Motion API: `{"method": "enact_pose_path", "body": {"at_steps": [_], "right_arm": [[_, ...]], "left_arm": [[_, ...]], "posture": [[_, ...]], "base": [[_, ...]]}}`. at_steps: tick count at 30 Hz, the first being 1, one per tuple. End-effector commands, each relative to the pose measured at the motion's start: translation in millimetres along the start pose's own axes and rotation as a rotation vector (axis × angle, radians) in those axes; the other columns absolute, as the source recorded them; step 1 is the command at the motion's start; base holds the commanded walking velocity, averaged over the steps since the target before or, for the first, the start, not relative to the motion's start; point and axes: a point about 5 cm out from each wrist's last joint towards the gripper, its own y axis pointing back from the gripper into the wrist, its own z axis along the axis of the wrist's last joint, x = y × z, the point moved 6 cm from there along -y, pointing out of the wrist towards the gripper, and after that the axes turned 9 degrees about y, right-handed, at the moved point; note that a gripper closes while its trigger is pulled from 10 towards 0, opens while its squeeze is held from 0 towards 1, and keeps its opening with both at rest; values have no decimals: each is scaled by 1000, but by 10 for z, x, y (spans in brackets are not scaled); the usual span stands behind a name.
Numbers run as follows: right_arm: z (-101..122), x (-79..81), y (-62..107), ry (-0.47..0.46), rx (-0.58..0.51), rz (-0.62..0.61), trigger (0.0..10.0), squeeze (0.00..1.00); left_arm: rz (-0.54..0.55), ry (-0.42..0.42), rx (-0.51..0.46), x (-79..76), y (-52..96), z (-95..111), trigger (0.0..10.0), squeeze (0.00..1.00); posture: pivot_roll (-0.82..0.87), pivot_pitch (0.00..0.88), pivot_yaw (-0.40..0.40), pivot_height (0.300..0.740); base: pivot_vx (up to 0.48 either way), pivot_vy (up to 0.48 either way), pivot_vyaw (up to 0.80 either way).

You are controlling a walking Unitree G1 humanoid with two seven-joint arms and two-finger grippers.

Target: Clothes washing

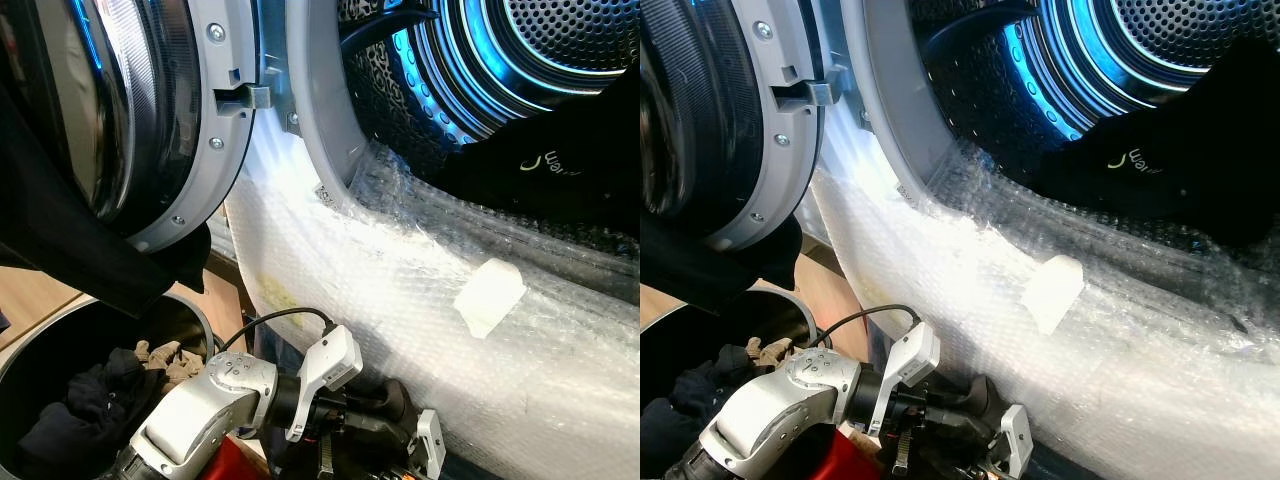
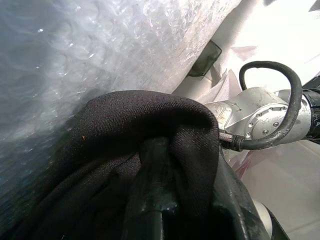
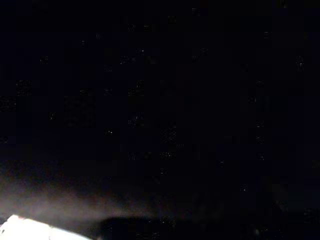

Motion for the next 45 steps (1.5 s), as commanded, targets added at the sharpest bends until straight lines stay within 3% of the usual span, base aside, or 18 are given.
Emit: {"method": "enact_pose_path", "body": {"at_steps": [1,3,4,5,6,7,8,15,20,21,24,27,33,34,37,41,42,45], "right_arm": [[148,16,-21,28,-41,10,0,0],[70,252,105,20,-2,144,0,0],[60,311,132,10,2,175,0,0],[54,352,145,3,1,194,0,0],[52,362,147,2,2,198,0,0],[52,372,149,1,1,202,0,0],[52,384,150,-2,-1,208,0,0],[56,450,186,-8,8,237,0,0],[7,433,200,-2,36,229,0,0],[-4,427,198,2,41,228,0,0],[-25,408,186,8,55,224,0,0],[-22,396,172,12,57,221,0,0],[-44,388,145,17,67,226,0,0],[-61,398,128,24,78,237,0,0],[-71,403,121,30,85,244,0,0],[-121,383,104,33,102,242,0,0],[-147,383,102,42,115,246,0,0],[-165,395,86,48,124,256,0,0]], "left_arm": [[-34,-24,-8,-79,-31,58,0,0],[-60,-16,-9,-179,-18,59,0,0],[-68,-15,-9,-216,-18,59,1176,0],[-72,-17,-15,-250,-19,72,3608,0],[-72,-18,-19,-260,-18,83,3608,0],[-72,-18,-23,-270,-15,94,4627,0],[-74,-19,-27,-294,-2,98,10000,0],[-76,8,-19,-379,62,34,10000,0],[-111,42,-106,-494,148,186,10000,0],[-126,56,-138,-529,188,224,10000,1000],[-149,79,-213,-611,325,327,10000,1000],[-106,65,-200,-583,437,345,10000,1000],[10,-7,-53,-462,641,224,10000,1000],[144,-72,31,-287,776,191,10000,1000],[260,-95,72,-116,886,181,10000,1000],[355,-67,38,25,1000,189,10000,1000],[468,-66,20,204,1068,205,10000,1000],[651,-50,26,497,1218,152,10000,1000]], "posture": [[79,88,-33,740],[82,121,-6,740],[82,123,-6,740],[84,124,-5,740],[85,123,-5,740],[85,123,-5,740],[85,126,-3,740],[86,130,0,740],[89,132,0,740],[98,127,0,740],[99,127,4,740],[107,127,7,740],[128,127,10,740],[133,116,18,740],[134,115,19,740],[144,100,25,740],[144,100,25,740],[150,96,26,740]], "base": [[0,0,0],[0,0,0],[0,0,0],[0,0,0],[0,0,0],[0,0,0],[0,0,0],[0,0,0],[0,0,0],[0,0,0],[0,0,0],[0,0,0],[0,0,0],[0,0,0],[0,0,0],[0,0,0],[0,0,0],[0,0,0]]}}
